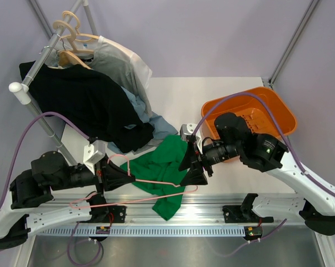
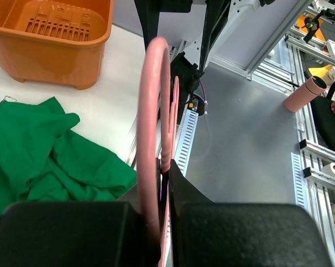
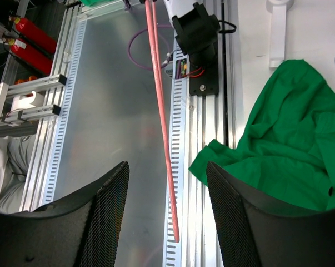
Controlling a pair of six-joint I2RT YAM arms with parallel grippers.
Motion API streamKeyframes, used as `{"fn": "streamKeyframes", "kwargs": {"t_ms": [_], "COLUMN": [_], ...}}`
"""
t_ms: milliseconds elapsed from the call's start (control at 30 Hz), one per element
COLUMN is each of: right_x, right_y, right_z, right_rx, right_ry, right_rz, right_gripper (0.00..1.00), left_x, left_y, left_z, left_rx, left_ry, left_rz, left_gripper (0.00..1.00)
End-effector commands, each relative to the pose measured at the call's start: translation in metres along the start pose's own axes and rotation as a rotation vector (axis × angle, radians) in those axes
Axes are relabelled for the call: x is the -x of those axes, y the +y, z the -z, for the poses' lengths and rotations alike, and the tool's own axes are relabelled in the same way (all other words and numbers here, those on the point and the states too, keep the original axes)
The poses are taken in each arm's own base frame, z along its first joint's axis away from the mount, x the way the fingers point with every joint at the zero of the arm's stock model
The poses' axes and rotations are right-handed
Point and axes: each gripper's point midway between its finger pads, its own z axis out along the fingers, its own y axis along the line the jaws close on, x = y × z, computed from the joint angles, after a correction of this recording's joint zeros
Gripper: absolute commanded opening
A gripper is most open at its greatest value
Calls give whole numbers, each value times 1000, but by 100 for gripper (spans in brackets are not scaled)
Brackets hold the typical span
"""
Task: Remove the t-shirt from the hanger
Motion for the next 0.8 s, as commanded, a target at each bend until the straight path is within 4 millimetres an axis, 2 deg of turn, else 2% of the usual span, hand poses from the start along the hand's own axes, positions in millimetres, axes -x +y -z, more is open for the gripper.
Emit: {"fn": "streamKeyframes", "kwargs": {"t_ms": [0, 100, 367, 467, 533, 567, 600, 767], "right_x": [-15, -22, -39, -39, -35, -32, -28, -11], "right_y": [3, 5, -12, -18, -21, -23, -24, -18], "right_z": [-7, -10, -22, -25, -25, -23, -20, -6], "right_rx": [14, 28, -36, -59, -82, -97, -120, -148], "right_ry": [50, 62, 99, 96, 76, 63, 45, -49], "right_rz": [8, 19, 1, -3, 1, 6, 16, 74], "right_gripper": [64, 64, 63, 57, 43, 31, 0, 0], "left_x": [26, 31, 37, 41, 42, 43, 45, 54], "left_y": [-7, -4, -4, -5, -5, -5, -6, -5], "left_z": [0, 0, 1, 2, 2, 3, 4, 13], "left_rx": [-20, 3, 6, 8, 8, 7, 5, 31], "left_ry": [-78, -96, -124, -142, -145, -148, -154, -188], "left_rz": [-18, -18, -15, -13, -11, -10, -9, -1], "left_gripper": [0, 0, 0, 0, 0, 0, 0, 0]}}
